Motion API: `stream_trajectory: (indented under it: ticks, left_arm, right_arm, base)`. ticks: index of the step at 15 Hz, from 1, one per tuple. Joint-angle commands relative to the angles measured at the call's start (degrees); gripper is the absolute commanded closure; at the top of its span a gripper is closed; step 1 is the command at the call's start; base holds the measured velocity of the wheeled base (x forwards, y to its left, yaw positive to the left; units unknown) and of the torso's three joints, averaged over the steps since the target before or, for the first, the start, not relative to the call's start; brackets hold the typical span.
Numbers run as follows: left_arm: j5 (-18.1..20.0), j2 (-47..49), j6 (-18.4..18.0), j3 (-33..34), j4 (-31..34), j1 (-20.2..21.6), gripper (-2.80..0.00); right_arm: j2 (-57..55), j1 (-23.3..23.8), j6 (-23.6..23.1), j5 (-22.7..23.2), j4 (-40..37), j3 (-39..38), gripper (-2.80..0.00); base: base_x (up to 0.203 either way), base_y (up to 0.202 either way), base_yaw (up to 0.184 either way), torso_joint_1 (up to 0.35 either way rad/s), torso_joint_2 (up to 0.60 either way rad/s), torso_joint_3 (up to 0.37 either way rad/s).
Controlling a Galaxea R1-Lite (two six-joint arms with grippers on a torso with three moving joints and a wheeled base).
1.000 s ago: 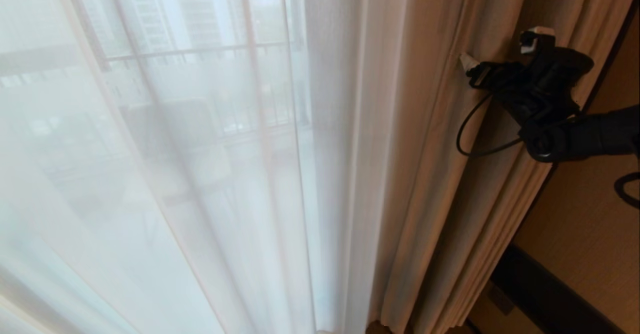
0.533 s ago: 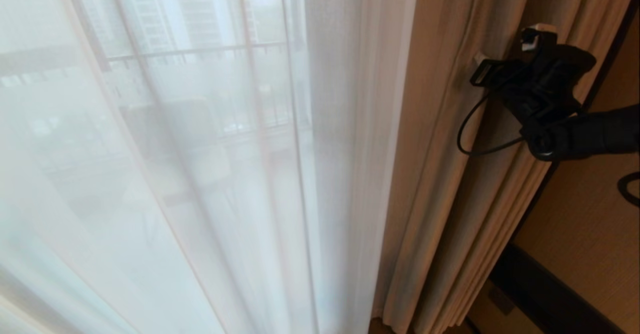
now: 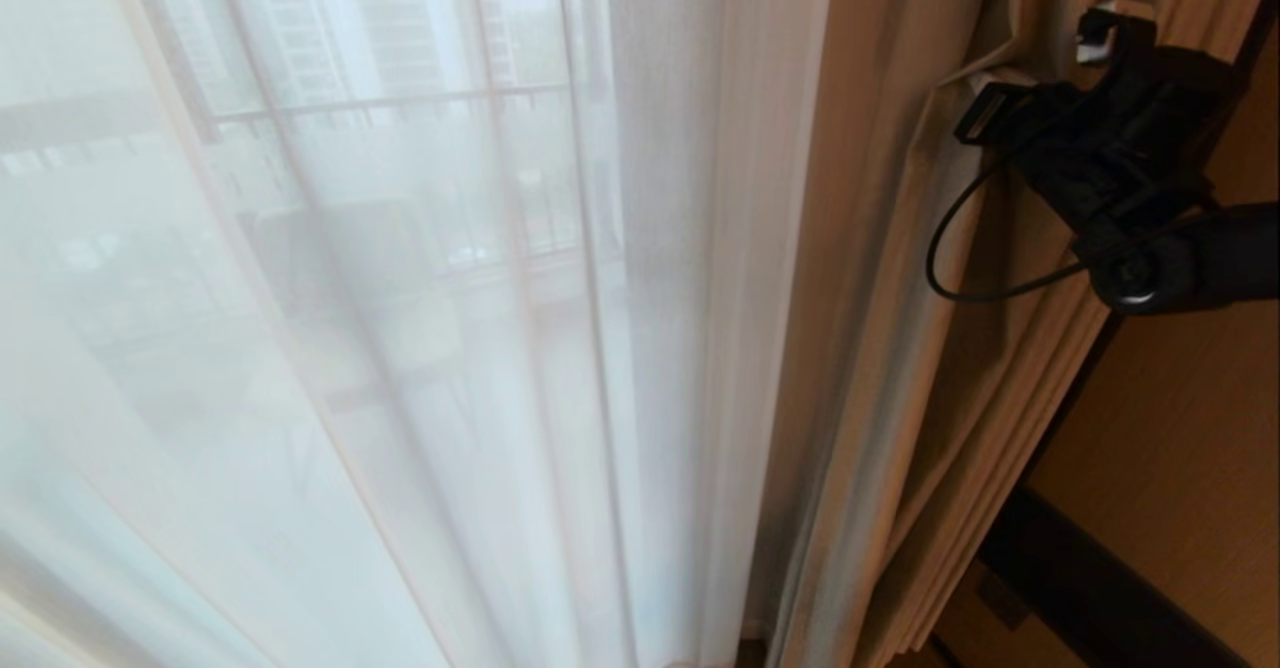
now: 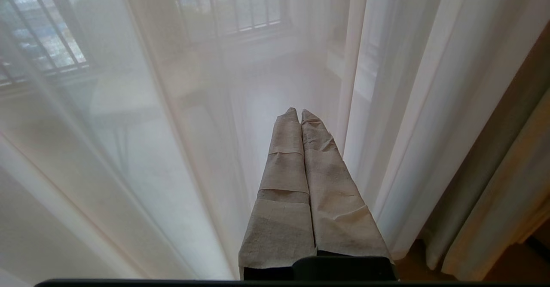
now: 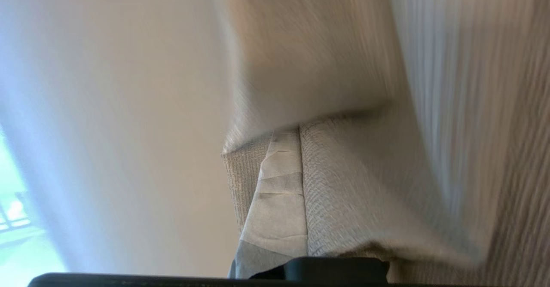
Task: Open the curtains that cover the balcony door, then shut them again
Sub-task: Close the outer curtains on both sides
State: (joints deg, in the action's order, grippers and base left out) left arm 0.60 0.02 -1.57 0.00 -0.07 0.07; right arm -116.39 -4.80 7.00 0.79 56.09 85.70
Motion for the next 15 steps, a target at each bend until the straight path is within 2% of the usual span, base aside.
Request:
stream_trajectory:
  ticks: [1,4,8,12,15]
  left_arm:
    - [0.0,0.0,0.0,0.0,0.0,0.0,0.0]
    - [0.0,0.0,0.0,0.0,0.0,0.0,0.0]
    - [0.0,0.0,0.0,0.0,0.0,0.0,0.0]
    - [0.0,0.0,0.0,0.0,0.0,0.0,0.0]
    - [0.0,0.0,0.0,0.0,0.0,0.0,0.0]
  right_arm:
    - [6.0,-1.3,0.0,0.0,0.4,-3.1,0.0]
    - [12.5,-6.5,-1.6,-0.1,-0.1,-8.1,0.0]
    - [16.4,-17.2,-9.8,-0.4,-0.3,-11.1,0.0]
    - [13.9,-26.4,-18.2,-0.7,-0.1,-10.1,0.0]
    - [9.3,-30.3,-20.2,-5.0,-0.3,-5.2,0.0]
  base:
    - [0.0,0.0,0.0,0.0,0.0,0.0]
    - [0.0,0.0,0.0,0.0,0.0,0.0]
    - [0.0,0.0,0.0,0.0,0.0,0.0]
    - [0.0,0.0,0.0,0.0,0.0,0.0]
    - [0.0,0.0,0.0,0.0,0.0,0.0]
